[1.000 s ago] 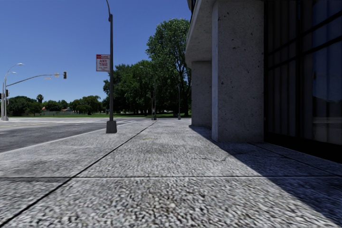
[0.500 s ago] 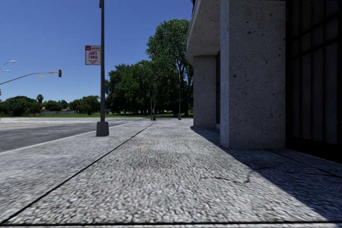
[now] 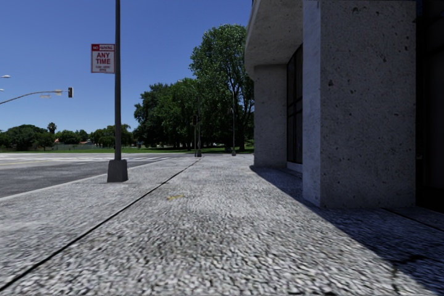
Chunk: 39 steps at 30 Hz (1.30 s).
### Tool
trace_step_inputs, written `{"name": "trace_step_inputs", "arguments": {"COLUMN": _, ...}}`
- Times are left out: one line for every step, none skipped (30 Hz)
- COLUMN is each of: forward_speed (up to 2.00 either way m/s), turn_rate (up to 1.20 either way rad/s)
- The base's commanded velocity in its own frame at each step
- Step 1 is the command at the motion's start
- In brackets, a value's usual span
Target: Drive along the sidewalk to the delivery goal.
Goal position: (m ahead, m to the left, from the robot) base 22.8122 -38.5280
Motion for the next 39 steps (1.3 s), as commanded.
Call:
{"name": "trace_step_inputs", "arguments": {"forward_speed": 1.94, "turn_rate": 0.00}}
{"name": "trace_step_inputs", "arguments": {"forward_speed": 1.94, "turn_rate": 0.00}}
{"name": "trace_step_inputs", "arguments": {"forward_speed": 1.94, "turn_rate": 0.00}}
{"name": "trace_step_inputs", "arguments": {"forward_speed": 1.94, "turn_rate": 0.00}}
{"name": "trace_step_inputs", "arguments": {"forward_speed": 1.94, "turn_rate": 0.00}}
{"name": "trace_step_inputs", "arguments": {"forward_speed": 1.94, "turn_rate": 0.00}}
{"name": "trace_step_inputs", "arguments": {"forward_speed": 1.94, "turn_rate": 0.00}}
{"name": "trace_step_inputs", "arguments": {"forward_speed": 1.94, "turn_rate": 0.00}}
{"name": "trace_step_inputs", "arguments": {"forward_speed": 1.94, "turn_rate": 0.00}}
{"name": "trace_step_inputs", "arguments": {"forward_speed": 1.94, "turn_rate": 0.00}}
{"name": "trace_step_inputs", "arguments": {"forward_speed": 1.94, "turn_rate": 0.00}}
{"name": "trace_step_inputs", "arguments": {"forward_speed": 1.94, "turn_rate": 0.00}}
{"name": "trace_step_inputs", "arguments": {"forward_speed": 1.94, "turn_rate": 0.00}}
{"name": "trace_step_inputs", "arguments": {"forward_speed": 1.94, "turn_rate": 0.00}}
{"name": "trace_step_inputs", "arguments": {"forward_speed": 1.94, "turn_rate": 0.00}}
{"name": "trace_step_inputs", "arguments": {"forward_speed": 1.94, "turn_rate": 0.00}}
{"name": "trace_step_inputs", "arguments": {"forward_speed": 1.94, "turn_rate": 0.00}}
{"name": "trace_step_inputs", "arguments": {"forward_speed": 1.94, "turn_rate": 0.00}}
{"name": "trace_step_inputs", "arguments": {"forward_speed": 1.94, "turn_rate": 0.00}}
{"name": "trace_step_inputs", "arguments": {"forward_speed": 1.94, "turn_rate": 0.00}}
{"name": "trace_step_inputs", "arguments": {"forward_speed": 1.94, "turn_rate": 0.00}}
{"name": "trace_step_inputs", "arguments": {"forward_speed": 1.94, "turn_rate": 0.00}}
{"name": "trace_step_inputs", "arguments": {"forward_speed": 1.94, "turn_rate": 0.00}}
{"name": "trace_step_inputs", "arguments": {"forward_speed": 1.94, "turn_rate": 0.00}}
{"name": "trace_step_inputs", "arguments": {"forward_speed": 1.94, "turn_rate": 0.00}}
{"name": "trace_step_inputs", "arguments": {"forward_speed": 1.94, "turn_rate": 0.00}}
{"name": "trace_step_inputs", "arguments": {"forward_speed": 1.94, "turn_rate": 0.00}}
{"name": "trace_step_inputs", "arguments": {"forward_speed": 1.94, "turn_rate": 0.00}}
{"name": "trace_step_inputs", "arguments": {"forward_speed": 1.94, "turn_rate": 0.00}}
{"name": "trace_step_inputs", "arguments": {"forward_speed": 1.94, "turn_rate": 0.00}}
{"name": "trace_step_inputs", "arguments": {"forward_speed": 1.94, "turn_rate": 0.00}}
{"name": "trace_step_inputs", "arguments": {"forward_speed": 1.94, "turn_rate": 0.00}}
{"name": "trace_step_inputs", "arguments": {"forward_speed": 1.94, "turn_rate": 0.00}}
{"name": "trace_step_inputs", "arguments": {"forward_speed": 1.94, "turn_rate": 0.00}}
{"name": "trace_step_inputs", "arguments": {"forward_speed": 1.94, "turn_rate": 0.00}}
{"name": "trace_step_inputs", "arguments": {"forward_speed": 1.94, "turn_rate": 0.00}}
{"name": "trace_step_inputs", "arguments": {"forward_speed": 1.94, "turn_rate": 0.00}}
{"name": "trace_step_inputs", "arguments": {"forward_speed": 1.94, "turn_rate": 0.00}}
{"name": "trace_step_inputs", "arguments": {"forward_speed": 1.94, "turn_rate": 0.00}}
